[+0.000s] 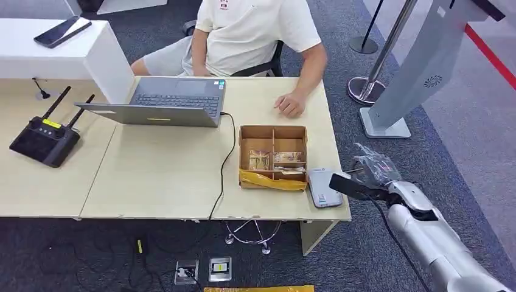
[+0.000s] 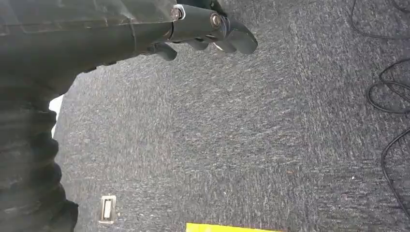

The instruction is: Pass the card to the sensor for recognition and then transmit it.

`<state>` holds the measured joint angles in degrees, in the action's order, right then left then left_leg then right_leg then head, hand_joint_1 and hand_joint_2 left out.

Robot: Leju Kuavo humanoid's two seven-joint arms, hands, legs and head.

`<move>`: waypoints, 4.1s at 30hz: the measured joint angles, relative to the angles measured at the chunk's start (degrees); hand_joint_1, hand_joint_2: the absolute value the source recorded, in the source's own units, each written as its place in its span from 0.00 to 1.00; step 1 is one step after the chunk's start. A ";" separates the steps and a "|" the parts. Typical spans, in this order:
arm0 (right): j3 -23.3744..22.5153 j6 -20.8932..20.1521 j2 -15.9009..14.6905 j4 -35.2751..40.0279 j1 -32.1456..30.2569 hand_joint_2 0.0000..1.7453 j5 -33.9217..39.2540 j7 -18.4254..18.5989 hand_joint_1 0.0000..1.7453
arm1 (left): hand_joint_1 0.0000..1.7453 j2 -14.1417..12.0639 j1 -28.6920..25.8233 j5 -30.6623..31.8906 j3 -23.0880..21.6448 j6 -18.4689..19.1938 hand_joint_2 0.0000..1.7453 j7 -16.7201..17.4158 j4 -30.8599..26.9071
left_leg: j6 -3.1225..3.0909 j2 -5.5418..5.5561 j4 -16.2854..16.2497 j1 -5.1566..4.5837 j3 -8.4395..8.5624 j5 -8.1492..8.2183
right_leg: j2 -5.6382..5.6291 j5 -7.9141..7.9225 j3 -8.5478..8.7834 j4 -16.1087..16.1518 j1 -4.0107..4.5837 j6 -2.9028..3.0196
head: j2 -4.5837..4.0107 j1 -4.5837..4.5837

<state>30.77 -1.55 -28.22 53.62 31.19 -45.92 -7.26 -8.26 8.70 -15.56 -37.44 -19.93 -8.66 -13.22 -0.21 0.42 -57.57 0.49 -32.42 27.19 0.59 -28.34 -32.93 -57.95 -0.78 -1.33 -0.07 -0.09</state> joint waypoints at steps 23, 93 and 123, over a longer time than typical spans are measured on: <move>0.02 -6.19 2.78 6.58 1.37 1.00 1.97 -0.11 1.00 | 0.00 4.00 5.96 -1.25 -0.07 -3.04 1.00 2.19 -1.42 | -0.03 -0.04 0.00 0.00 -0.01 -0.04 | -0.02 0.04 0.00 -0.01 0.00 -0.02 | 0.00 0.00; -1.38 15.93 19.04 -16.15 23.46 1.00 -6.54 -6.47 0.00 | 0.00 6.25 9.00 5.73 -2.86 -2.05 1.00 4.35 -1.90 | -0.03 -0.03 -0.01 0.00 -0.03 -0.06 | -0.02 0.05 -0.04 -0.04 0.00 -0.02 | 0.00 -0.02; -8.39 -17.27 9.57 17.05 6.70 1.00 31.78 4.26 0.00 | 0.00 4.87 6.94 1.77 -2.58 -2.69 1.00 2.54 -1.73 | -0.02 -0.15 -0.02 -0.01 0.01 -0.04 | -0.18 0.06 -0.07 -0.02 -0.01 -0.02 | 0.00 -0.02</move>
<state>22.38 -18.82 -18.65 70.67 37.89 -14.14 -2.99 -3.39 15.65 -13.79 -40.02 -22.62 -6.12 -14.95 -0.23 0.27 -57.59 0.48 -32.40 27.16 0.41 -28.28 -33.01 -57.97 -0.79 -1.36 -0.07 -0.11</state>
